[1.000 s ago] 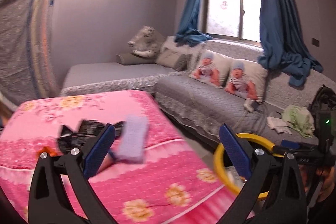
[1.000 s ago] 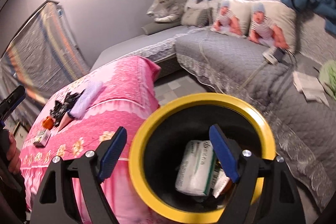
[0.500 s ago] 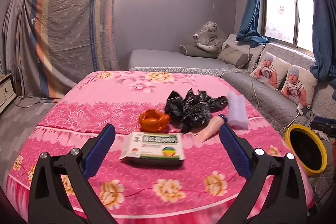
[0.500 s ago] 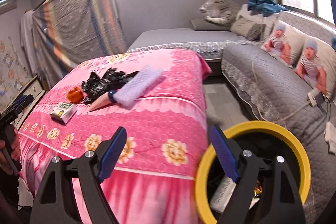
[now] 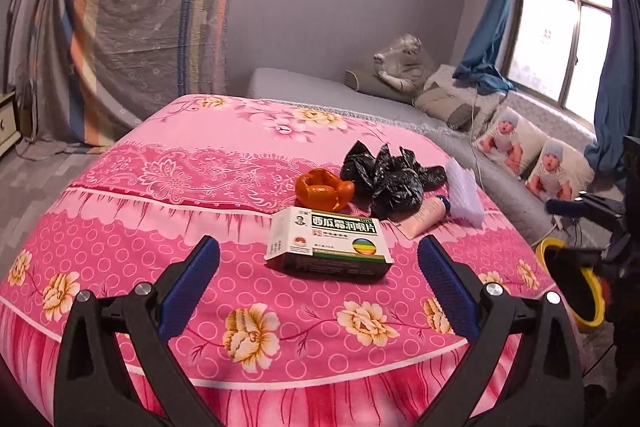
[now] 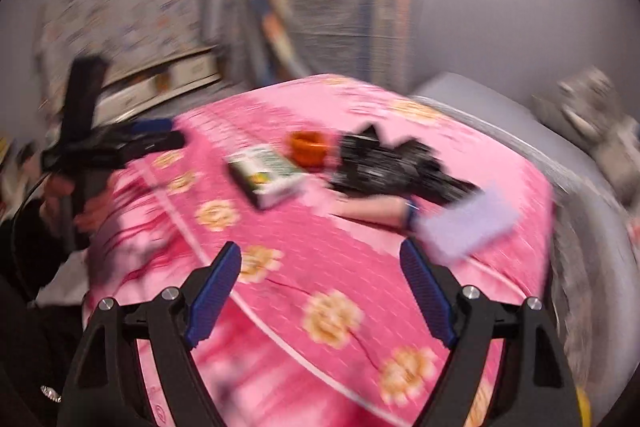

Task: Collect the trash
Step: 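Reach the right tool to the green-white medicine box and close on it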

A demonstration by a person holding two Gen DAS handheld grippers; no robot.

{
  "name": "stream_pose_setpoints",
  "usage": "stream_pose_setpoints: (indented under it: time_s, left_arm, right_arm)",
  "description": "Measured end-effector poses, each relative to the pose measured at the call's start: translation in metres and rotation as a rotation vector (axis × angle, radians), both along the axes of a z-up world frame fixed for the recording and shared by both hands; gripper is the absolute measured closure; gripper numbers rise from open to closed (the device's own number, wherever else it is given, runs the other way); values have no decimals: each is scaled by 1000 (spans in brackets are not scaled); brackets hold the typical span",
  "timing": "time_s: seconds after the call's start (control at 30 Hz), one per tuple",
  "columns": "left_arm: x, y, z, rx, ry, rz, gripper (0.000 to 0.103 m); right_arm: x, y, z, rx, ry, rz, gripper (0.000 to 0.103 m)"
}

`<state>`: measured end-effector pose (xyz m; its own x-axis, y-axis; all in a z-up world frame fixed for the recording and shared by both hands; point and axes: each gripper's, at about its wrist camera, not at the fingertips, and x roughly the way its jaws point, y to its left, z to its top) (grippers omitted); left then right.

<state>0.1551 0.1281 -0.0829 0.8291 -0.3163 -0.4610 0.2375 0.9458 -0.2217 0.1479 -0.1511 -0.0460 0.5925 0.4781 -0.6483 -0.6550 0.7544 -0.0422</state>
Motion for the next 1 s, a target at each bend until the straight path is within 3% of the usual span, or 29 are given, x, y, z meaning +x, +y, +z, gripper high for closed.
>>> stream_pose_setpoints:
  time_s: [0.13,0.33,0.57,0.93,1.0]
  left_arm:
    - [-3,12,-1,-58,8,35,8]
    - [-13,24,0,-69,-13,77,8]
    - [-17,36,-3,-66,-26,91,8]
    - [-12,53,-15,-114,18,127,8]
    - [-12,54,-15,-108,20,135,8]
  right_arm:
    - [44,59,-2,-31,96,201,25]
    - [100,119,-26,-164,224,317,25]
    - [127,157,-56,-281,273,347,25]
    - [153,175,-85,-318,358,334,26]
    - [154,177,-86,-315,367,327,31]
